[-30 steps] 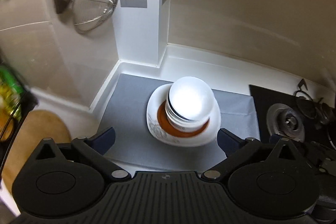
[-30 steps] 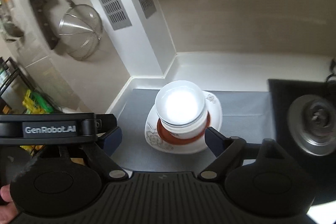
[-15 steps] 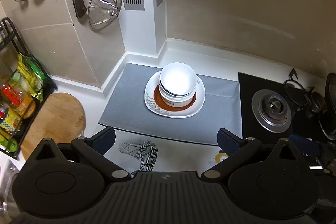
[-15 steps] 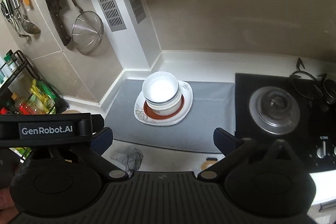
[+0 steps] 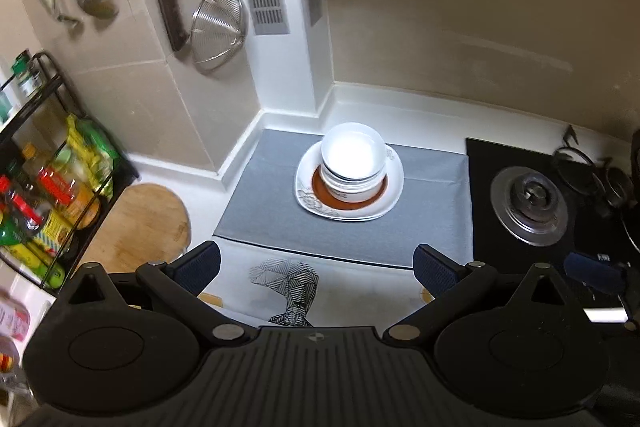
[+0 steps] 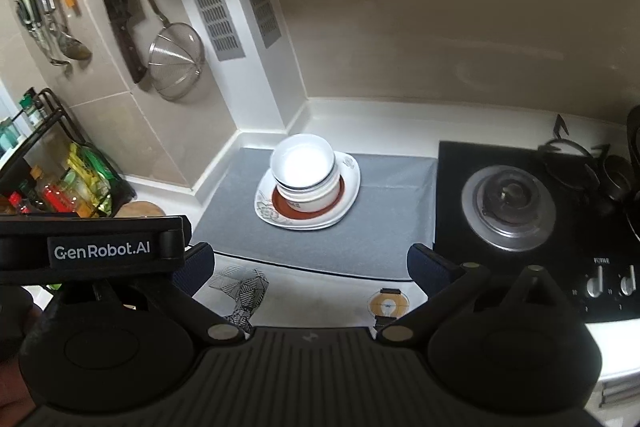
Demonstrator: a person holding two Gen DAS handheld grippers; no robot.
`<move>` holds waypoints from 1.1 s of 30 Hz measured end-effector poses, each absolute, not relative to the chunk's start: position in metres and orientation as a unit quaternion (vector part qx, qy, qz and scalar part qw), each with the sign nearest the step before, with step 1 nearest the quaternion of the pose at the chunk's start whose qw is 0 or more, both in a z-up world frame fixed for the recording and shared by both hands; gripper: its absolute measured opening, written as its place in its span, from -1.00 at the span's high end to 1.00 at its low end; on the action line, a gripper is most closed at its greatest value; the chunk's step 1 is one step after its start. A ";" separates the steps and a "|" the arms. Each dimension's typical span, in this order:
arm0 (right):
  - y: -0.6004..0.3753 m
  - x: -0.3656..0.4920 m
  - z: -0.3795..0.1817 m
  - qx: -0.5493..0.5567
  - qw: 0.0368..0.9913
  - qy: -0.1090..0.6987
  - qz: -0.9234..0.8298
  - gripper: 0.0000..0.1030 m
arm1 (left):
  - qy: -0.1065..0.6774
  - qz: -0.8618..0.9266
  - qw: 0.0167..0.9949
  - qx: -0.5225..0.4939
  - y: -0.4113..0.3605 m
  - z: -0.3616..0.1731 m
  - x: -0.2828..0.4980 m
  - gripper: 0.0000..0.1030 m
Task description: Organize plates and bowls
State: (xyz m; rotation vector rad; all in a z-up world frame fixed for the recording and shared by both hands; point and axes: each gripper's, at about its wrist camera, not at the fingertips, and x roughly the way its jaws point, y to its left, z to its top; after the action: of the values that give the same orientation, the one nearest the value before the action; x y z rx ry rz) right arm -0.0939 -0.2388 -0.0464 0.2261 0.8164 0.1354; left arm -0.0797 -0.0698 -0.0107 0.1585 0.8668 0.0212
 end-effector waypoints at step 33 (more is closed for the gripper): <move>-0.244 -0.126 -0.047 0.112 0.911 0.397 0.026 -0.99 | 0.412 -0.020 0.905 0.101 -0.076 -0.009 -0.105 -0.98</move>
State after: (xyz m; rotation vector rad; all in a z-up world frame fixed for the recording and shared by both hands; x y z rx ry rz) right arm -0.1263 -0.2443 -0.0475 0.2315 0.8178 0.0544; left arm -0.1049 -0.0759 -0.0095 0.2079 0.8514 -0.0423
